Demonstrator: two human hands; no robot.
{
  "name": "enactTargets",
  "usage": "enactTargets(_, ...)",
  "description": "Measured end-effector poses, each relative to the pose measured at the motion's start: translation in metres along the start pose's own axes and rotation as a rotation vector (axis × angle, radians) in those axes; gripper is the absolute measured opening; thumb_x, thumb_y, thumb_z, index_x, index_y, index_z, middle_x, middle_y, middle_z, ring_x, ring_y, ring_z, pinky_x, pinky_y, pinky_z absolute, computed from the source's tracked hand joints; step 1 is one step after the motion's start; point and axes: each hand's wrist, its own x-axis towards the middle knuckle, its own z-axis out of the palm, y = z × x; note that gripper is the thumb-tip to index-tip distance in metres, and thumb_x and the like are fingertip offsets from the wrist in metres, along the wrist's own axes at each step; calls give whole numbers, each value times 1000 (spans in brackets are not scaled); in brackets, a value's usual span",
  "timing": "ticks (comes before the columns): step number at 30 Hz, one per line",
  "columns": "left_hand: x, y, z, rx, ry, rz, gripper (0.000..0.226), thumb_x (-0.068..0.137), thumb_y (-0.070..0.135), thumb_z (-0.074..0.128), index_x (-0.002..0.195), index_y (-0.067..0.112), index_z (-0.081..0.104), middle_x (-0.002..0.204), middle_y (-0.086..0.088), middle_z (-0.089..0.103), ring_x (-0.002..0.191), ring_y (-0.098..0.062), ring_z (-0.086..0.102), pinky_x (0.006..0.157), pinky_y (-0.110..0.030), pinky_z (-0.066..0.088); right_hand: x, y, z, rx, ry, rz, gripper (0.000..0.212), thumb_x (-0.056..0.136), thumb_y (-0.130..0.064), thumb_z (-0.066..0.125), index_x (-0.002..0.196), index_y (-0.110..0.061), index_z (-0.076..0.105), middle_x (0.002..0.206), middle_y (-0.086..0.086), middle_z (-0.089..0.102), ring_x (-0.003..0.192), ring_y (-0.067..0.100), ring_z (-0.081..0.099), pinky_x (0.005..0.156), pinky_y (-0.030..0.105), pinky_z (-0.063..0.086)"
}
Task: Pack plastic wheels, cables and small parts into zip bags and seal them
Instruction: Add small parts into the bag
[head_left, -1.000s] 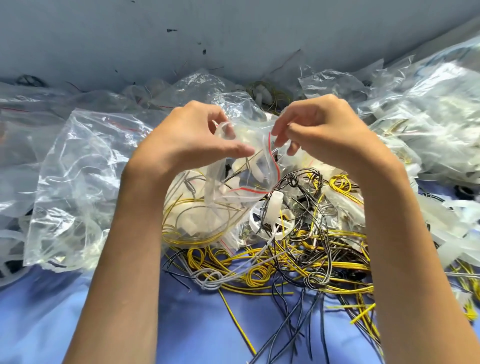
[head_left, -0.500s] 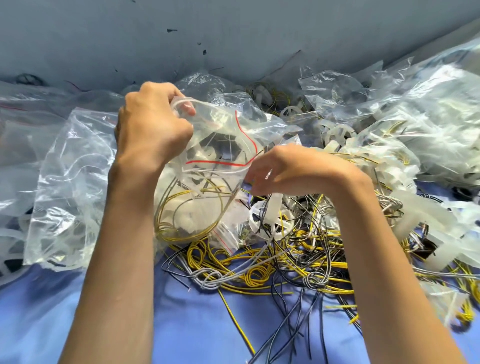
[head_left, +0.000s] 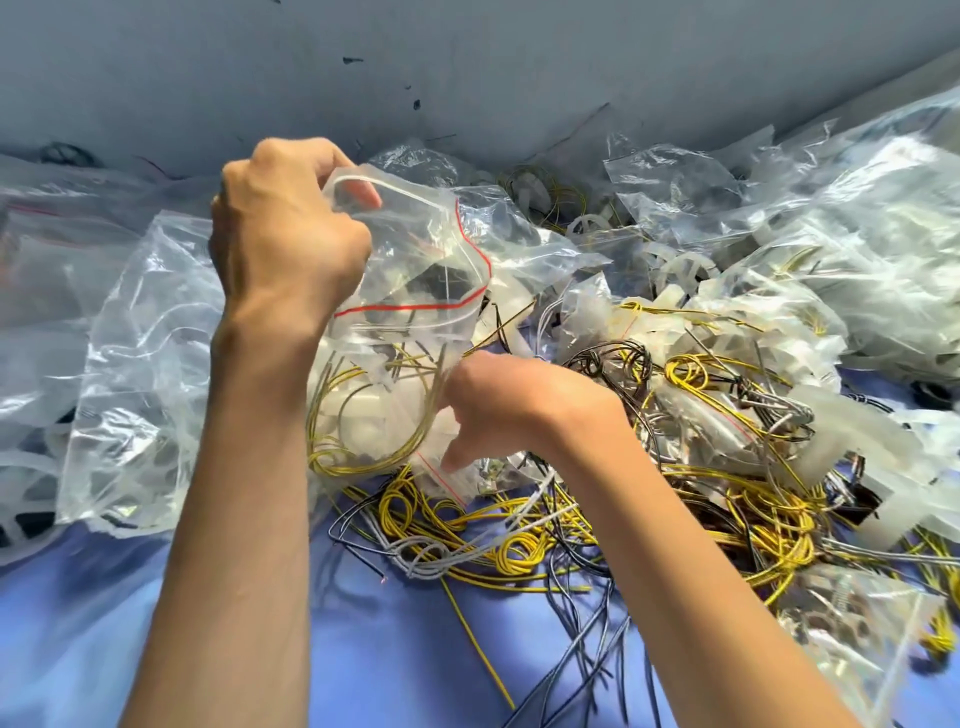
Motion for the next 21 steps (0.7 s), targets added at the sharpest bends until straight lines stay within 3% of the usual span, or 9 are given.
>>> enactTargets(3,1,-3,-1,-8,3,0,41,70,2,45,91,26,72,90,-10,69,77,-34,55,71,-36,51,4,-1,6,-38,-82,-7,56,76,-33,76,129,-30,56,105,-2,59,107,22,58,78,28,48)
enactTargets(5,2,-5,-2,-16,2,-1,42,69,3,43,90,26,72,90,-9,69,73,-32,52,69,-34,49,7,-1,10,-55,-104,-1,57,77,-30,75,130,-31,55,119,0,57,109,22,56,81,29,48)
enactTargets(10,2,-7,-1,-20,-3,3,40,70,3,43,88,26,71,89,-7,69,72,-31,52,66,-33,47,11,-1,16,-128,-66,-6,34,82,-26,70,114,-18,64,108,4,63,99,25,60,71,30,47)
enactTargets(13,3,-8,-1,-24,-6,-4,38,71,3,45,87,26,71,86,-7,68,69,-29,51,64,-31,43,6,4,10,-140,-74,-17,27,86,-28,66,111,-17,64,107,4,61,101,24,58,74,31,49)
enactTargets(16,2,-9,-2,-19,-4,-9,36,73,2,46,86,27,70,84,-7,67,68,-29,49,64,-30,42,-1,12,1,-87,88,23,21,89,-22,60,110,-17,64,104,4,64,95,23,62,81,39,54)
enactTargets(19,3,-8,-2,-18,-14,-2,36,75,1,48,87,27,70,85,-7,67,70,-29,51,65,-30,44,-4,16,-4,-36,305,68,33,87,-13,62,120,-14,54,92,4,54,84,23,57,73,36,51)
enactTargets(21,3,-8,-2,-21,-14,-4,36,76,1,48,87,27,70,85,-6,66,71,-28,53,66,-30,44,-5,14,-7,12,348,40,37,85,-7,61,120,-10,50,95,5,47,83,22,55,69,33,47)
